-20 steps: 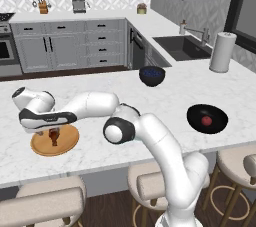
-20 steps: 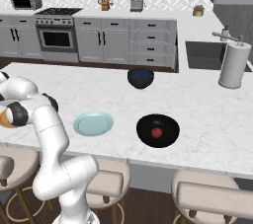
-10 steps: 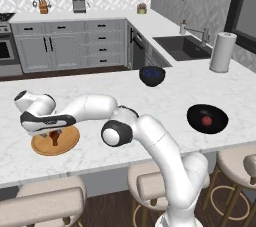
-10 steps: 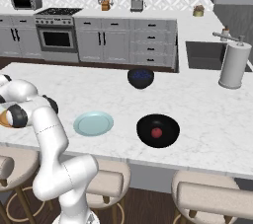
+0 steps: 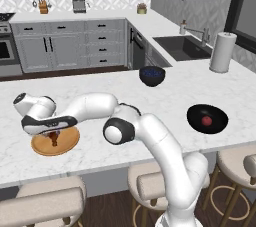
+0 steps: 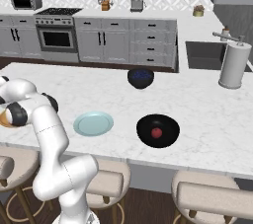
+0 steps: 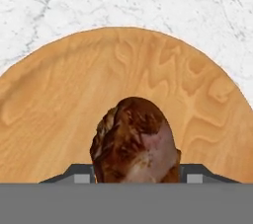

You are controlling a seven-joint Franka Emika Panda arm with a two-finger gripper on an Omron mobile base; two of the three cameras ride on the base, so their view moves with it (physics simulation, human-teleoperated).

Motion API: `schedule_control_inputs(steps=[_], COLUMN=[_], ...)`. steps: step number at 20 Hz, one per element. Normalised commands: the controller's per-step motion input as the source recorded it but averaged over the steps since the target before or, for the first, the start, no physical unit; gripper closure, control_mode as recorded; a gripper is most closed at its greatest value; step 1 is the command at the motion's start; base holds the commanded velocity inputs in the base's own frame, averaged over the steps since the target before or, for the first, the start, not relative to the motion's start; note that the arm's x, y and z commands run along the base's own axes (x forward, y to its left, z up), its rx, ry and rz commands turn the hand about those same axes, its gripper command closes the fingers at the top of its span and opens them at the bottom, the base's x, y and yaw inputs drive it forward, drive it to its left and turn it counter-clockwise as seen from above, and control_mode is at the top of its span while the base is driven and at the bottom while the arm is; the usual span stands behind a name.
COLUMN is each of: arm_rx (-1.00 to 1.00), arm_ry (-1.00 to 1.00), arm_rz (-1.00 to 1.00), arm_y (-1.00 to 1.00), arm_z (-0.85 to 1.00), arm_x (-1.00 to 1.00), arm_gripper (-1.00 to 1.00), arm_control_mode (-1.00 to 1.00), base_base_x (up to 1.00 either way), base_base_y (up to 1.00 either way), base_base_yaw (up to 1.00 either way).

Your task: Pick the chicken drumstick and tomato from their plates and place them in the bowl. Then put the bowl in the fridge.

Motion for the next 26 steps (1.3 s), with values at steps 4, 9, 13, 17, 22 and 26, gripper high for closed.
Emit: schedule_control_inputs(steps=[4, 9, 13, 17, 22, 26], arm_rx=[0.15, 0.20, 0.11, 0.02, 0.00, 0.00], arm_ry=[-0.24, -0.08, 0.02, 0.07, 0.00, 0.06], arm_rz=[0.00, 0.00, -0.03, -0.07, -0.05, -0.07], arm_y=[-0.38, -0.57, -1.00, -1.00, -1.00, -1.00], arm_z=[-0.26, 0.94, 0.96, 0.48, 0.04, 0.30], arm_x=[-0.26, -0.45, -0.59, -0.47, -0.31, -0.04], arm_gripper=[1.00, 1.00, 1.00, 1.00, 1.00, 1.00], arm_control_mode=[-1.00, -1.00, -1.00, -1.00, -1.00, -1.00], base_base_x=[0.00, 0.00, 0.00, 0.00, 0.00, 0.00], base_base_y=[0.00, 0.00, 0.00, 0.00, 0.00, 0.00], base_base_yaw=[0.00, 0.00, 0.00, 0.00, 0.00, 0.00])
